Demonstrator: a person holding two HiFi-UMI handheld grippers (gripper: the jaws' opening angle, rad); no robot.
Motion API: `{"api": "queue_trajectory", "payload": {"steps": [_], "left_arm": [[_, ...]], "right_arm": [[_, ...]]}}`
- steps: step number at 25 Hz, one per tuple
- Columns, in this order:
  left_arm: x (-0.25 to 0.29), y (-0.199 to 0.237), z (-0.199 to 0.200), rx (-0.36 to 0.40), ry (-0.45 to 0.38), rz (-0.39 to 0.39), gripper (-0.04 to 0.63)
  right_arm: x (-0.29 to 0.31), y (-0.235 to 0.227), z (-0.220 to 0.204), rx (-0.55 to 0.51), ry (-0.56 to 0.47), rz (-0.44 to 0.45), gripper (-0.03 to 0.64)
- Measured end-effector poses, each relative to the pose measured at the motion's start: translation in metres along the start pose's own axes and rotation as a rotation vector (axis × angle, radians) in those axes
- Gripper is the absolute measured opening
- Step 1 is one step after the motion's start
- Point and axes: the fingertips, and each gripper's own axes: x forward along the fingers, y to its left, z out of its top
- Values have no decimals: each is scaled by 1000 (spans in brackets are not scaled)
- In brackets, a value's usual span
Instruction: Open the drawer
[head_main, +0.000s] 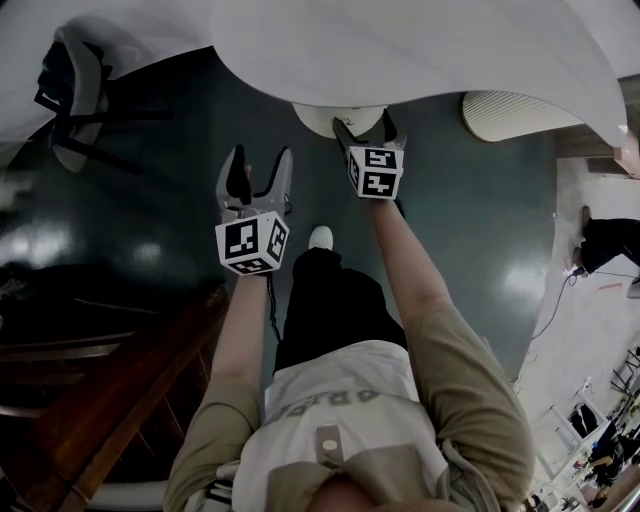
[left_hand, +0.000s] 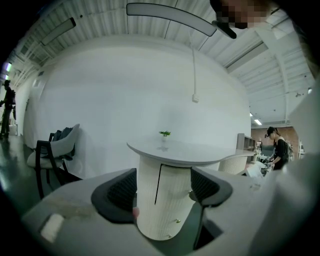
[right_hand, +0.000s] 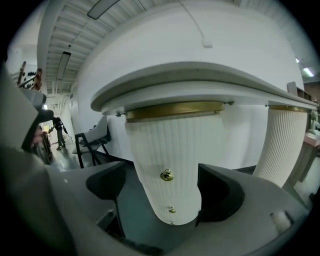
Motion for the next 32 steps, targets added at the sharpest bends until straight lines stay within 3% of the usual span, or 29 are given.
{"api": "queue_trajectory", "payload": {"steps": [5, 12, 23, 32], "left_arm": [[11, 1, -8, 1, 7, -7, 353], [21, 1, -8, 18, -10, -15, 353], [16, -2, -10, 25, -11, -23, 353], [10, -7, -15, 23, -7, -38, 353]], "right_arm": [[25, -5, -17, -8, 40, -24, 437], [48, -8, -30, -18, 69, -42, 358], [55, -13, -31, -15, 63, -80, 176], [56, -14, -30, -44, 83, -53, 120]]}}
